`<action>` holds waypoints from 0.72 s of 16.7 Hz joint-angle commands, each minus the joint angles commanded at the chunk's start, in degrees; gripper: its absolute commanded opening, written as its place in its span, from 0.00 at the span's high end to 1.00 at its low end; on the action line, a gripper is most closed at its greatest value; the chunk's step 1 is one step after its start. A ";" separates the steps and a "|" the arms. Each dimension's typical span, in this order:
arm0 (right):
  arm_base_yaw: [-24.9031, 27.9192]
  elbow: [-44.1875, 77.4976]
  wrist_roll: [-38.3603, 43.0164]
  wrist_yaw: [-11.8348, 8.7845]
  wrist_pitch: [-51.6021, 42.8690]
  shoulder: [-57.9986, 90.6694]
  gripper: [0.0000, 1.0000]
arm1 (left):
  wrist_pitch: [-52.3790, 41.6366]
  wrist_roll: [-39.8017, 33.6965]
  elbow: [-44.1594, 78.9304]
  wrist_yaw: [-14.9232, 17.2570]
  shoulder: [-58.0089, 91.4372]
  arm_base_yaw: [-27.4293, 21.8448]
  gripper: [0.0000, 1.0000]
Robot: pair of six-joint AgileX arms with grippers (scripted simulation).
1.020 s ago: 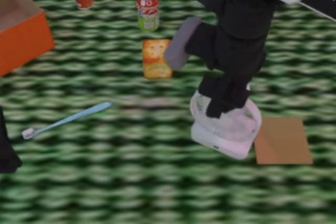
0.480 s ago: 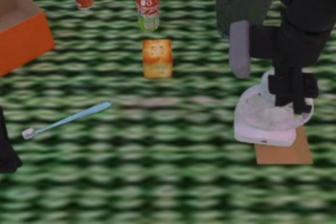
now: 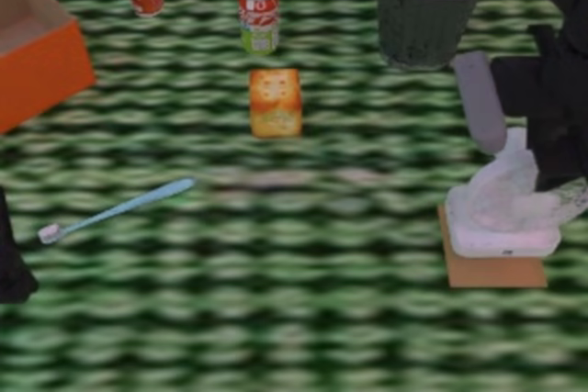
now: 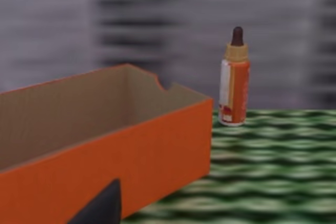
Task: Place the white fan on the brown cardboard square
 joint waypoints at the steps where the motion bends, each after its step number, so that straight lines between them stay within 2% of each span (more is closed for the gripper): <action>1: 0.00 0.00 0.00 0.00 0.00 0.00 1.00 | 0.00 0.00 0.00 0.00 0.00 0.00 0.00; 4: 0.30 -0.04 0.13 0.00 0.12 0.25 1.00 | 0.00 0.00 0.00 0.00 0.00 0.00 0.00; 12: -0.12 -7.04 -0.11 0.00 7.75 0.71 1.00 | 0.00 0.00 0.00 0.00 0.00 0.00 0.00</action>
